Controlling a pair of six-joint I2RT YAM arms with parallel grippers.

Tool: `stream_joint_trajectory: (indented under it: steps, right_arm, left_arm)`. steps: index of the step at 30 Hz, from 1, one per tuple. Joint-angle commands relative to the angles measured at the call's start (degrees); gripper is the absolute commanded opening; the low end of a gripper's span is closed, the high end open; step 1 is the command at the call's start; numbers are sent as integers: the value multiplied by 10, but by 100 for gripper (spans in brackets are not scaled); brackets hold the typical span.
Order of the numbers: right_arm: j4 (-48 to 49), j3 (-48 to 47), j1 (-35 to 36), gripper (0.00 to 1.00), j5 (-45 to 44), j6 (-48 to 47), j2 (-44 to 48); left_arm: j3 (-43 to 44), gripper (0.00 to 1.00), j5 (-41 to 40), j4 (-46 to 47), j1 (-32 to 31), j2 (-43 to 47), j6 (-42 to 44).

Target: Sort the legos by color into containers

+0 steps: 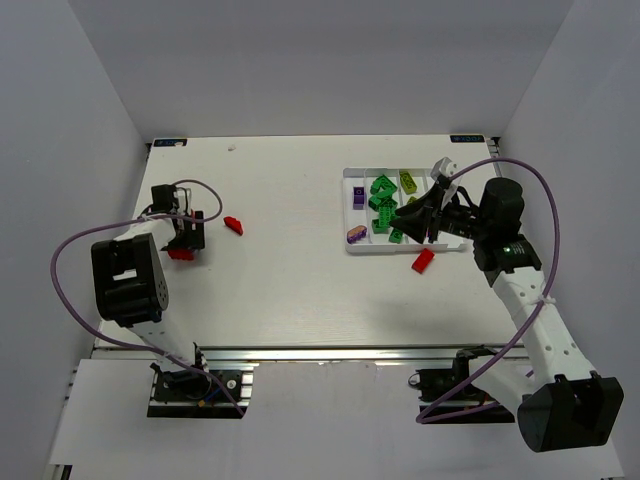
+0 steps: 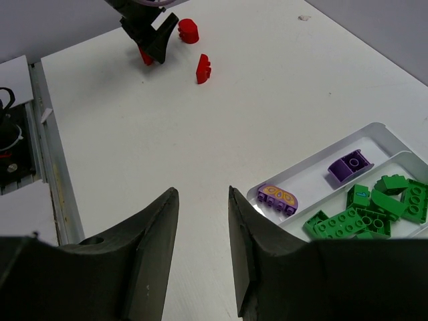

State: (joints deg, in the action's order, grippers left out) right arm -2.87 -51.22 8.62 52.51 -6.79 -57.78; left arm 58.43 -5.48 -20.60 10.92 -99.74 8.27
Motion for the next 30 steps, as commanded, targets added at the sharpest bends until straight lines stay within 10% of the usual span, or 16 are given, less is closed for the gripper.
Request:
stream_joint_trajectory:
  steps: [1,21,30]
  right_arm:
    - [23,-6,-6,42,18,10,12]
    - [40,-4,-12,42,28,18,20]
    - [42,-4,-13,42,30,20,19]
  left_arm:
    - [-9,91,-4,-24,-12,22,1]
    - [-13,78,-26,-39,-33,17,-4]
    - [-11,44,11,-37,-33,50,-41]
